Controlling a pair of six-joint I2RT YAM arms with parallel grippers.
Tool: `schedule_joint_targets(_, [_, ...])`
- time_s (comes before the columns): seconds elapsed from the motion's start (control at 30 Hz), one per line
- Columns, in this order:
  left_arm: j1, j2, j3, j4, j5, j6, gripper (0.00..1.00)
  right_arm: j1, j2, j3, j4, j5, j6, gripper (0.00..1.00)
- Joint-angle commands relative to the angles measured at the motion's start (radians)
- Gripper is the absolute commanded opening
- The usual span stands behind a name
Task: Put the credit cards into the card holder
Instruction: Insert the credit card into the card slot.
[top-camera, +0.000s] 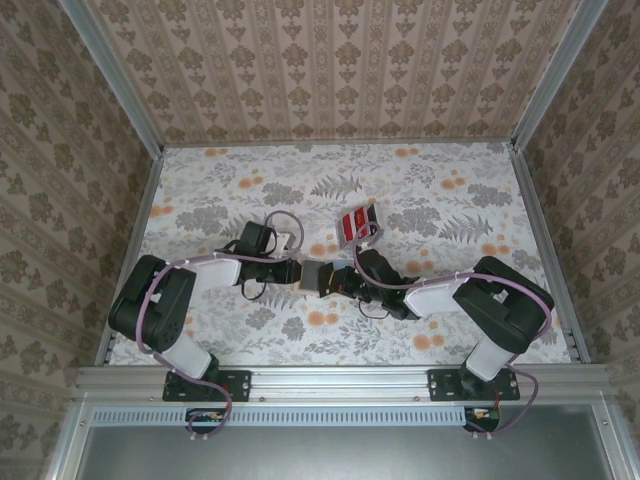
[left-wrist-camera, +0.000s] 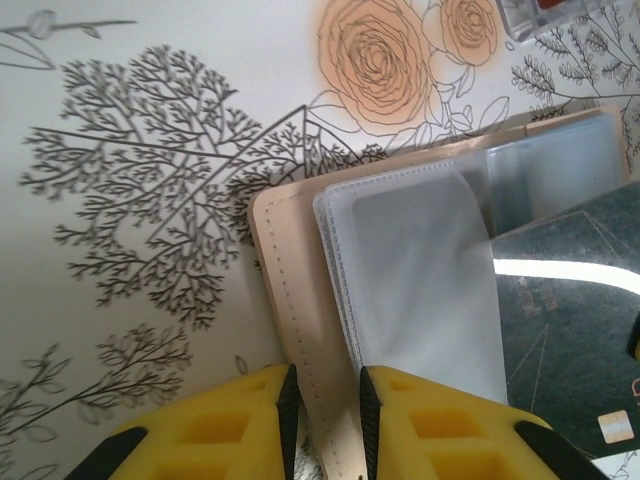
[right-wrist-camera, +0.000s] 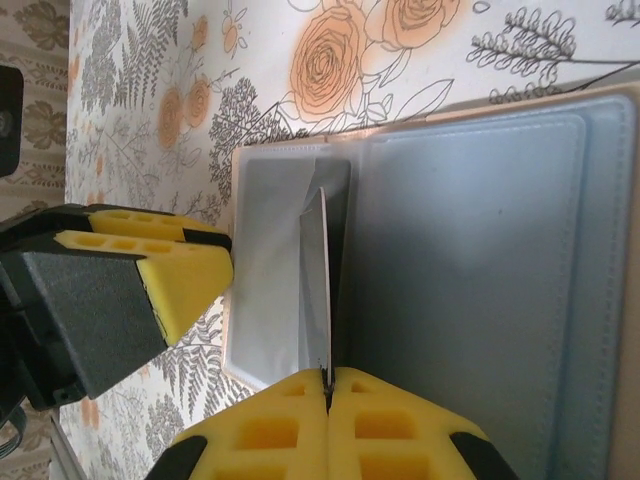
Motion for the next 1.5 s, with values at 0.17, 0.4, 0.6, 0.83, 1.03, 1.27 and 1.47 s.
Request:
schedule_joint_targets(0.17, [-0.011, 0.024, 0.028, -0.015, 0.047, 0.001, 0.21, -0.012, 0.017, 0.005, -0.047, 0.086, 0.002, 0.06])
schedule_joint_targets(0.4, [-0.016, 0.02, 0.025, -0.004, 0.049, -0.006, 0.18, -0.014, 0.044, -0.011, 0.003, 0.123, 0.014, 0.06])
schedule_joint_targets(0.6, [-0.02, 0.023, 0.026, -0.003, 0.054, -0.005, 0.14, -0.011, 0.091, -0.034, 0.079, 0.136, 0.053, 0.06])
schedule_joint_targets(0.83, [-0.024, 0.012, 0.021, 0.002, 0.047, -0.006, 0.1, 0.004, 0.092, -0.033, 0.064, 0.159, 0.051, 0.07])
schedule_joint_targets(1.03, [-0.027, 0.015, 0.026, 0.002, 0.049, -0.006, 0.09, 0.054, 0.07, 0.029, -0.074, 0.213, 0.004, 0.09])
schedule_joint_targets(1.27, [-0.032, 0.015, 0.029, -0.001, 0.048, -0.008, 0.09, 0.062, 0.098, 0.079, -0.137, 0.213, -0.019, 0.15])
schedule_joint_targets(1.47, [-0.032, 0.014, 0.03, -0.004, 0.042, -0.009, 0.09, 0.057, 0.07, 0.107, -0.227, 0.232, -0.064, 0.27])
